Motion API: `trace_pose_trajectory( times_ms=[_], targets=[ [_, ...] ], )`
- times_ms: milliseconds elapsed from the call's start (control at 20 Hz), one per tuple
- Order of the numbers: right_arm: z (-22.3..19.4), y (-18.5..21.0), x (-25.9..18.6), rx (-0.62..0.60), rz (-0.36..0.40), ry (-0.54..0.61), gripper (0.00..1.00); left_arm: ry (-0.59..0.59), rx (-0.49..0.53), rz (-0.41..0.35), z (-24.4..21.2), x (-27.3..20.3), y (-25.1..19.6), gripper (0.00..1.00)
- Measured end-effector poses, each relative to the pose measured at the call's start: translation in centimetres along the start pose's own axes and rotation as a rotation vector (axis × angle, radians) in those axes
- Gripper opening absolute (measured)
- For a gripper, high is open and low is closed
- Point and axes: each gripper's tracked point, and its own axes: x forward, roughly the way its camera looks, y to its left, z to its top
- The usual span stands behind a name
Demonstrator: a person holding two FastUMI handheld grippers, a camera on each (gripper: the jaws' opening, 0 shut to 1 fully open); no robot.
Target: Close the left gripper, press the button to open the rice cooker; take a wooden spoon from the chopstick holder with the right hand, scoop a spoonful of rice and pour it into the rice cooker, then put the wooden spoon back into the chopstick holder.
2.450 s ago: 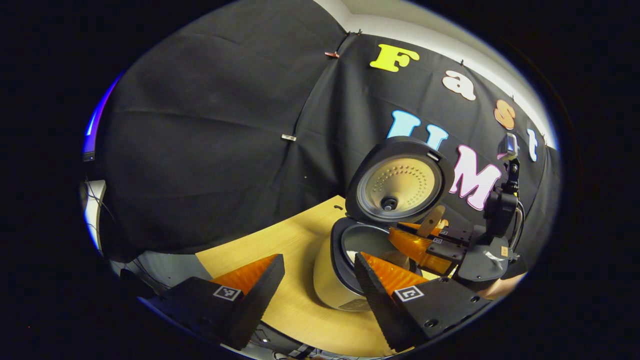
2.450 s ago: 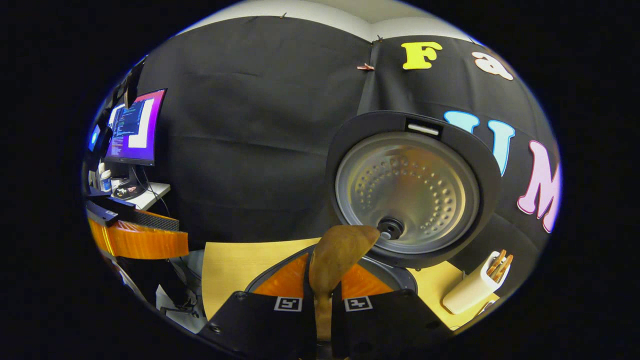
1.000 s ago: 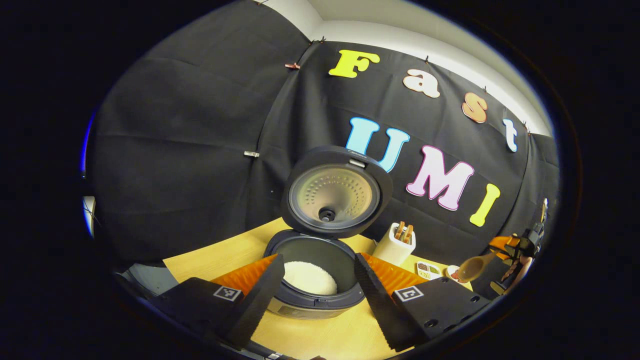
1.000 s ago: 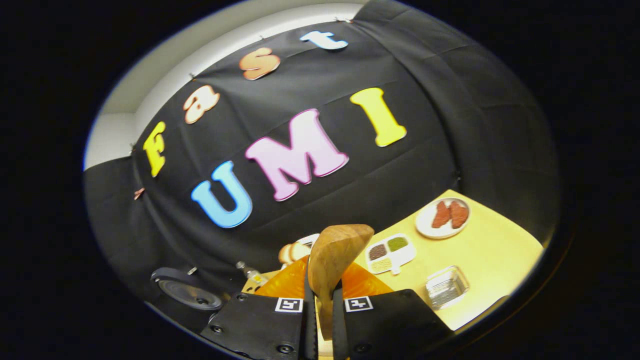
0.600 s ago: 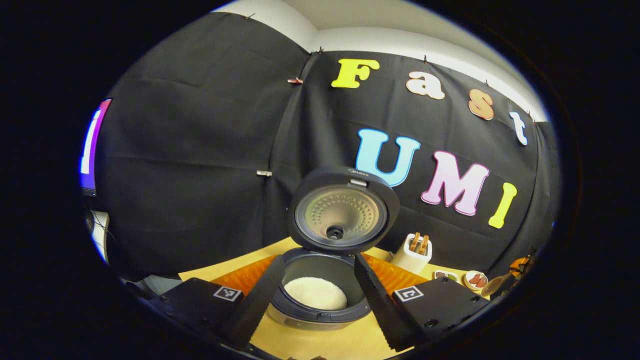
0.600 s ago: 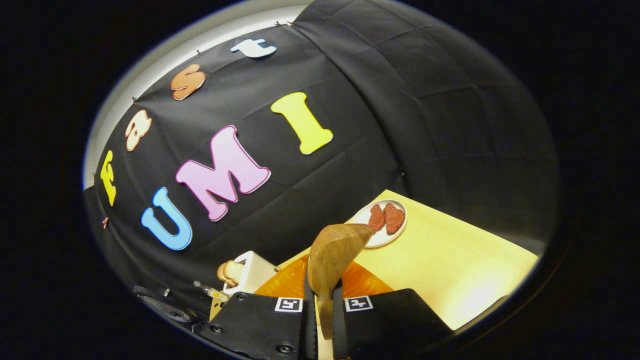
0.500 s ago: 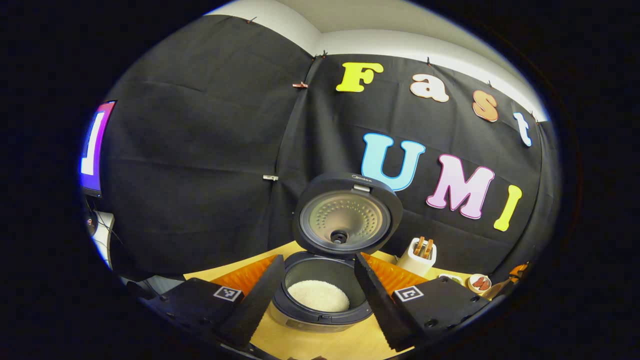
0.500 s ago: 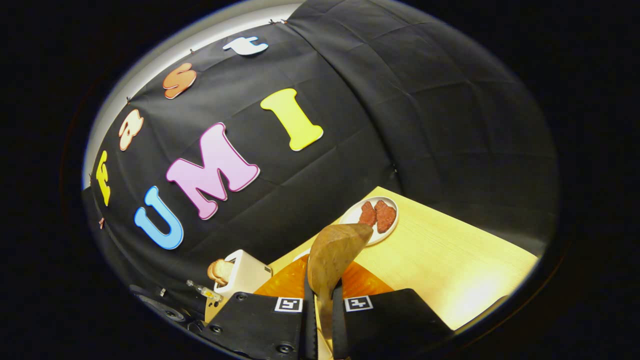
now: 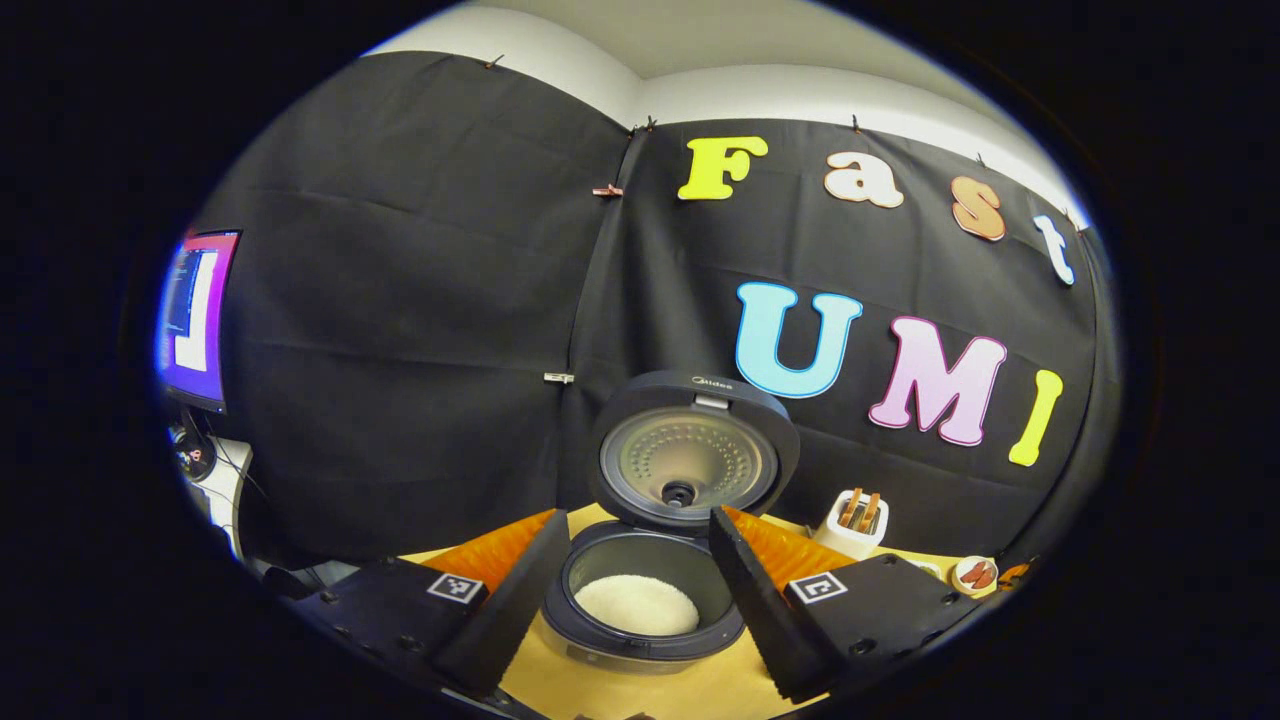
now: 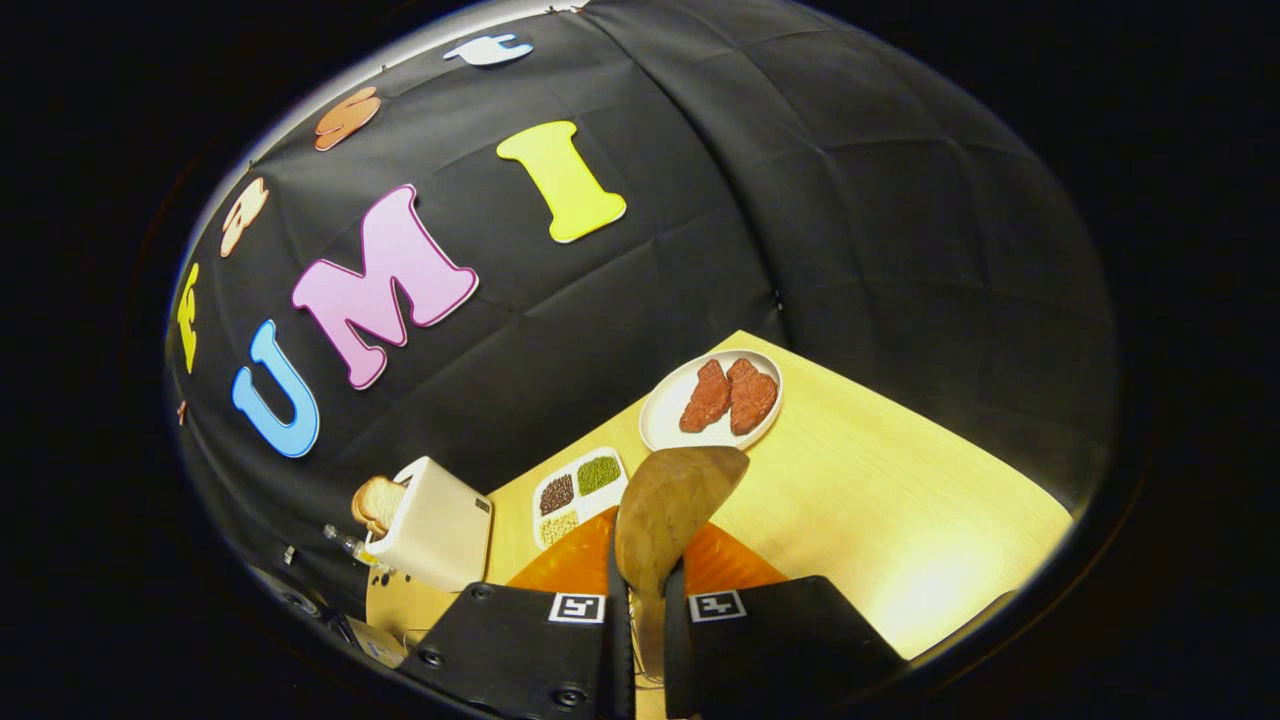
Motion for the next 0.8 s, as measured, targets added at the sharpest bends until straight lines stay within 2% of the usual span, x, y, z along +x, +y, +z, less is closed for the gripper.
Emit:
trace_pose_trajectory(
  times_ms=[200,400,450,500,550,700,800],
  targets=[
    [-1.8,-0.4,0.7,-0.076,-0.02,0.024,0.17,-0.049,0.003,-0.006,2.4,0.7,-0.6,0.95],
    [-1.8,0.6,0.4,-0.122,-0.003,0.01,0.21,-0.138,0.061,-0.031,6.0,1.8,-1.5,0.95],
    [-1.6,0.9,-0.1,-0.137,0.005,0.006,0.22,-0.154,0.085,-0.04,6.6,2.3,-1.7,0.95],
    [-1.8,0.9,-0.5,-0.152,0.005,0.0,0.33,-0.163,0.105,-0.048,7.1,2.8,-2.0,0.95],
    [-1.6,1.3,-1.1,-0.162,0.018,-0.006,0.31,-0.168,0.113,-0.056,7.3,3.3,-2.3,0.95],
    [-1.8,1.1,-3.3,-0.197,0.005,-0.02,0.98,-0.187,0.105,-0.095,8.4,4.6,-3.3,0.95],
    [-1.6,0.8,-5.6,-0.226,-0.001,-0.045,0.99,-0.199,0.117,-0.114,8.8,5.9,-3.6,0.95]
  ],
)
